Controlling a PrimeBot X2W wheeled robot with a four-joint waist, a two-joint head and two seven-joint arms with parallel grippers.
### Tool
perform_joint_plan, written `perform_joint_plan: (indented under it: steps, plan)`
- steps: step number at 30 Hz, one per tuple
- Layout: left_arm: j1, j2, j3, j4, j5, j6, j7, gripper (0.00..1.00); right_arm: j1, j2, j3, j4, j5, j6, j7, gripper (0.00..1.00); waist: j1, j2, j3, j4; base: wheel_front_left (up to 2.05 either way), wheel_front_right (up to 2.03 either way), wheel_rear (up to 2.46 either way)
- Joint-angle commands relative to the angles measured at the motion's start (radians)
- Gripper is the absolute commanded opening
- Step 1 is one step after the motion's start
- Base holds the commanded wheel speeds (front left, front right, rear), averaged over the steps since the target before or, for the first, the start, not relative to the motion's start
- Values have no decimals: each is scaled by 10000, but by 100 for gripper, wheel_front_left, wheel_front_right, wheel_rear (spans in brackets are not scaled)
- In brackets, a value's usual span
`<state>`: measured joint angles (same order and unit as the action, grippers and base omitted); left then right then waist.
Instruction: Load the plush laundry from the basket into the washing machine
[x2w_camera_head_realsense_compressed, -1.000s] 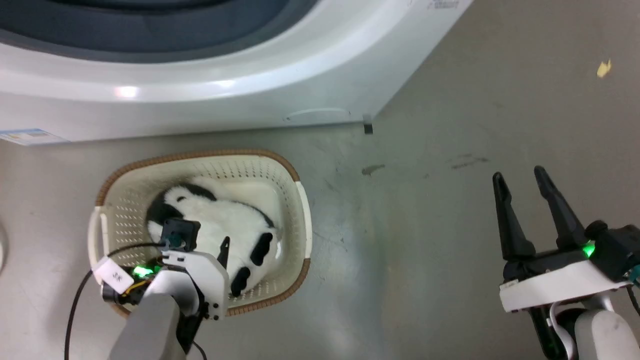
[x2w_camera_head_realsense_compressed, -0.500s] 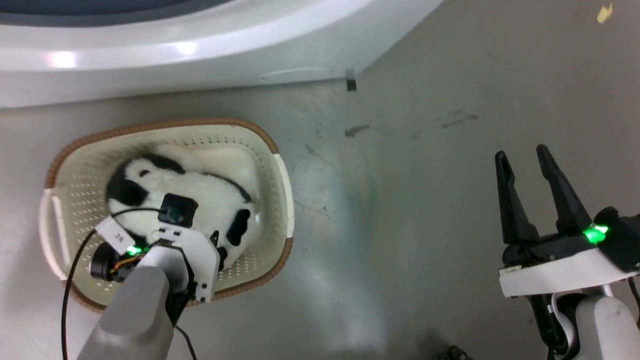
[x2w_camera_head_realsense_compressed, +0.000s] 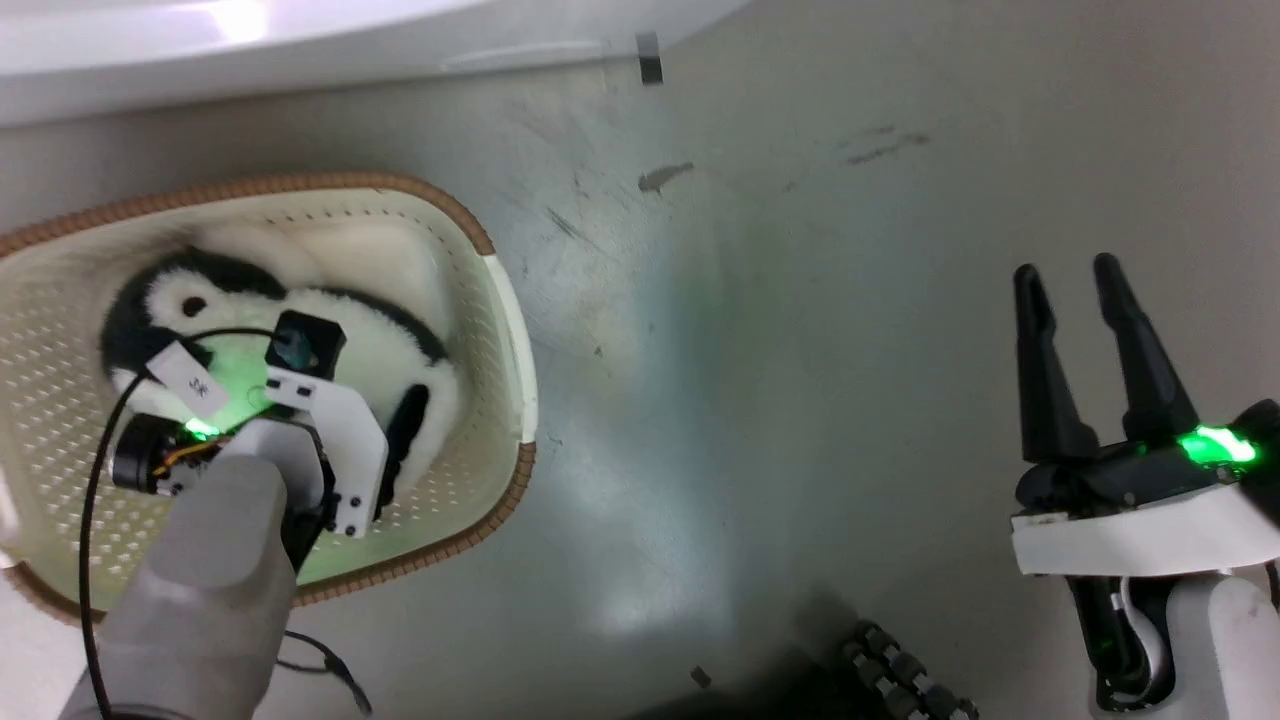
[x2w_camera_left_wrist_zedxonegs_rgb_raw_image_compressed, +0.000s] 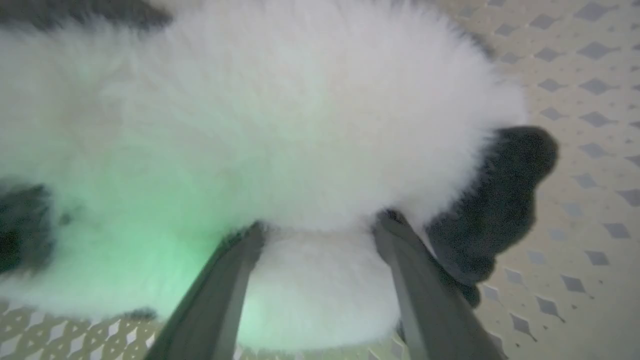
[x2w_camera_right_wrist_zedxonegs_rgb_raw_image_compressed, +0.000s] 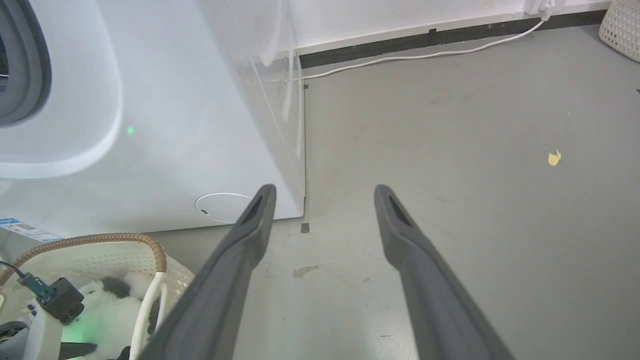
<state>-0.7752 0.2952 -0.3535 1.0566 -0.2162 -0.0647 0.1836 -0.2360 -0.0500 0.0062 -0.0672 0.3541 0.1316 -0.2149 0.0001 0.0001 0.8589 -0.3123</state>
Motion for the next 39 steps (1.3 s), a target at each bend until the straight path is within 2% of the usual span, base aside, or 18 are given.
perform_joint_plan:
  steps: [1, 7, 8, 9, 16, 20, 24, 25, 33, 39]
  plan:
    - [-222, 124, -134, 403, -75, -21, 135, 100, -204, -2, -39, -75, 153, -8, -109, 100, 0, -1, 262, -108, 0, 0, 0]
    - [-614, 214, -422, 1057, -244, -27, 342, 100, -304, -2, -35, -181, 338, -9, -234, 100, -1, -1, 706, -340, 0, 0, 0]
    - [-676, 237, -457, 1166, -290, -44, 379, 31, -316, -2, -54, -191, 378, -9, -254, 100, -1, -1, 768, -381, 0, 0, 0]
    - [-735, 268, -491, 1273, -335, -62, 389, 0, -335, -2, -66, -199, 411, -9, -275, 100, -1, -1, 816, -428, 0, 0, 0]
    - [-1111, 489, -710, 2007, -643, -69, 117, 0, -691, -2, -53, -131, 535, -9, -421, 100, -1, -1, 938, -795, 0, 0, 0]
    - [-1114, 148, -803, 2246, -808, -6, -113, 0, -710, -3, -272, -43, 375, -9, -469, 100, -1, -1, 424, -588, 0, 0, 0]
    - [-831, -213, -681, 2237, -1042, 88, -693, 0, -496, -3, -483, -1, 77, -9, -469, 100, -1, -1, -405, -202, 0, 0, 0]
    - [-445, -472, -588, 2246, -1240, 51, -1155, 0, -324, -3, -572, 67, -212, -9, -469, 100, -1, -1, -1171, 27, 0, 0, 0]
    - [825, -1109, -614, 2250, -1496, -110, -2643, 0, 257, -3, -577, 174, -556, -9, -469, 100, -1, -1, -3206, 653, 0, 0, 0]
    - [1591, -1503, -685, 2007, -1683, -436, -3981, 0, 909, -3, -873, 213, -802, -9, -469, 100, -1, -1, -4574, 1283, 0, 0, 0]
